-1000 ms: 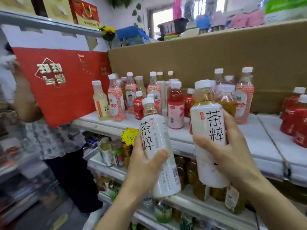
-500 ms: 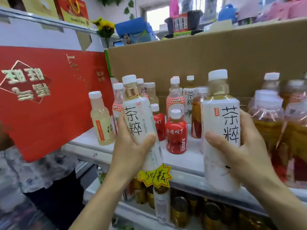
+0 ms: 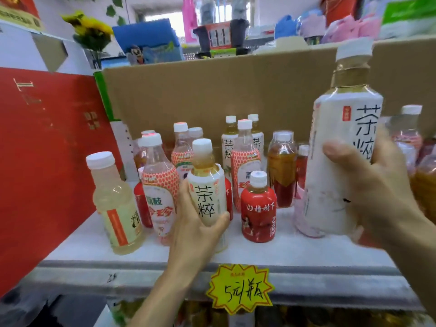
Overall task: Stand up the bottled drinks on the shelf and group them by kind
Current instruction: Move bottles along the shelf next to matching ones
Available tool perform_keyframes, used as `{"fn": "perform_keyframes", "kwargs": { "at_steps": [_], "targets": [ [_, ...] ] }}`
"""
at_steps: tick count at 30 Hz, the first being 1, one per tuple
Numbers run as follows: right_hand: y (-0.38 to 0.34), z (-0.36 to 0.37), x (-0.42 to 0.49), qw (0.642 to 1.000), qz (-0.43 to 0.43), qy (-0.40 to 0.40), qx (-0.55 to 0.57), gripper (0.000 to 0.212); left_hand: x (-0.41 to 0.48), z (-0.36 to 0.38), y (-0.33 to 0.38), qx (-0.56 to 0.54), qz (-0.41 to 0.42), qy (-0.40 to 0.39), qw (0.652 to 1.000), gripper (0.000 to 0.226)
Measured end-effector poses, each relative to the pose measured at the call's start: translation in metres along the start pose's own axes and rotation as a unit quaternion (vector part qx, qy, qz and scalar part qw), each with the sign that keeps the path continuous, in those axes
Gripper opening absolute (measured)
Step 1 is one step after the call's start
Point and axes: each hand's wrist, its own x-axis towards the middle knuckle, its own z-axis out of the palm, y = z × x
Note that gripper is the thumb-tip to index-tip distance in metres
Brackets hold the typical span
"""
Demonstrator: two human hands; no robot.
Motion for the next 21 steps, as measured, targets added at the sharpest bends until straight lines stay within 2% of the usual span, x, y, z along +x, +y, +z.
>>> {"fn": "perform_keyframes", "kwargs": {
  "at_steps": [4,7,9,12,13,14,16,18,21],
  "targets": [
    [-0.017,0.010,0.034,0.999,-0.020,0.002,-0.030,0.048,0.011,-0.010,0.015,-0.005,0.028,0.000,1.000,0.097],
    [-0.028,0.019,0.056,0.996,-0.044,-0.009,-0.073,0.049,0.030,-0.031,0.048,-0.018,0.063,0.038,0.997,0.084],
    [-0.035,0.024,0.074,0.995,-0.047,-0.013,-0.085,0.044,0.046,-0.049,0.068,0.034,0.099,0.039,0.994,0.071],
    [-0.043,0.031,0.107,0.995,-0.050,-0.017,-0.089,0.047,0.069,-0.072,0.088,0.207,0.132,-0.069,0.967,0.038],
    [-0.045,0.033,0.118,0.994,-0.052,-0.018,-0.095,0.048,0.075,-0.077,0.093,0.234,0.135,-0.114,0.956,0.025],
    [-0.045,0.033,0.129,0.993,-0.052,-0.017,-0.101,0.046,0.080,-0.080,0.096,0.236,0.131,-0.153,0.950,0.016],
    [-0.045,0.032,0.148,0.994,-0.046,-0.019,-0.102,0.041,0.087,-0.083,0.101,0.203,0.118,-0.200,0.951,0.011],
    [-0.041,0.028,0.165,0.993,-0.048,-0.036,-0.106,0.042,0.091,-0.089,0.106,0.193,0.118,-0.203,0.953,0.013],
    [-0.033,0.019,0.185,0.990,-0.059,-0.057,-0.113,0.054,0.102,-0.111,0.128,0.162,0.143,-0.147,0.965,0.012]
  ]
}}
